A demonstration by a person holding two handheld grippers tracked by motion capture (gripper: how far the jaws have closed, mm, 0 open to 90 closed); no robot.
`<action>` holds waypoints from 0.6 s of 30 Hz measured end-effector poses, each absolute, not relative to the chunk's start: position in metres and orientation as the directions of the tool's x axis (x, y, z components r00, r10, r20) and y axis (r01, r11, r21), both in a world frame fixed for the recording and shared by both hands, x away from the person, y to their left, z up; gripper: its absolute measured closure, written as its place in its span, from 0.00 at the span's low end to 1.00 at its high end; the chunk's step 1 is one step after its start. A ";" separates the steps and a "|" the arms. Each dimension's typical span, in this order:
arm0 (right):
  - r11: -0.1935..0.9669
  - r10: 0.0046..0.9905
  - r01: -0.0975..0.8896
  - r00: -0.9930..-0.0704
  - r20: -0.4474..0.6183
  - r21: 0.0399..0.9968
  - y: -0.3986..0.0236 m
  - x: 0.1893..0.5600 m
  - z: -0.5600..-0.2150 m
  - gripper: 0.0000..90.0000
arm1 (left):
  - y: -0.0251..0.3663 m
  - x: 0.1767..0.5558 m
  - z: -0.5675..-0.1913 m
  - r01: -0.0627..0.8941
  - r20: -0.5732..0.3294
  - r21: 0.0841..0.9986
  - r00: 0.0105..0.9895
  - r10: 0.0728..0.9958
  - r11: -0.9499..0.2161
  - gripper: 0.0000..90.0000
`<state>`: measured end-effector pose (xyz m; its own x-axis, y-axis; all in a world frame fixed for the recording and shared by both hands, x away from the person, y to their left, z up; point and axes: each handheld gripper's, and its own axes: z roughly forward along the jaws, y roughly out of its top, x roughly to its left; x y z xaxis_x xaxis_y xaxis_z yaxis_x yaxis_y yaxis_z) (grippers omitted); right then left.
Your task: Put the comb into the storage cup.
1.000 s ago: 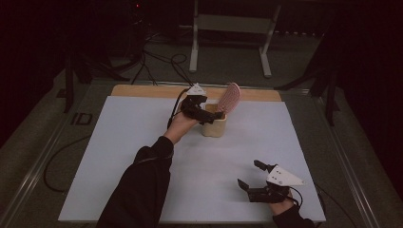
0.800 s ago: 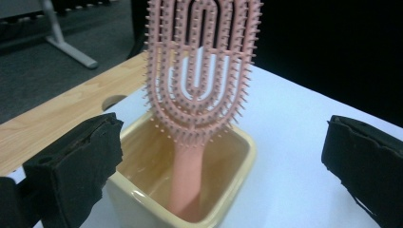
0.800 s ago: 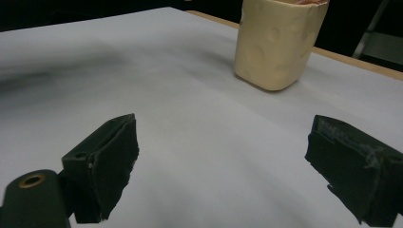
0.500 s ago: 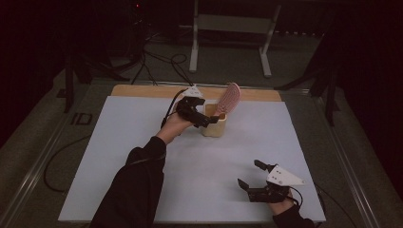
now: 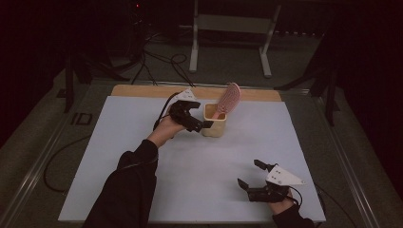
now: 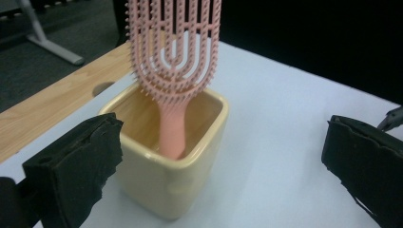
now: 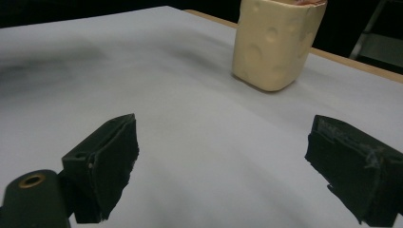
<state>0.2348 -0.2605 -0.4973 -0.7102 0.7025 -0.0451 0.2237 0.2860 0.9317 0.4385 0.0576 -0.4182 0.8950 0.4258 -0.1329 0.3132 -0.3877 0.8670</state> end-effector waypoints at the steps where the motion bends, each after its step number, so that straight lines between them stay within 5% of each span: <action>1: 0.289 0.702 0.221 -0.710 -0.049 0.932 -0.261 0.235 -0.497 0.11 | 0.059 0.438 -0.417 0.309 -0.127 0.868 0.895 0.428 -0.389 0.00; 18: 0.294 0.706 0.219 -0.706 -0.057 0.931 -0.259 0.236 -0.497 0.11 | 0.088 0.421 -0.417 0.289 -0.107 0.875 0.899 0.425 -0.389 0.00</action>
<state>0.2356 -0.2594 -0.4969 -0.7058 0.7061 -0.0567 0.2188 0.2935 0.9306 0.4212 0.0885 -0.4171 0.8987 0.4252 -0.1075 0.2886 -0.3888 0.8749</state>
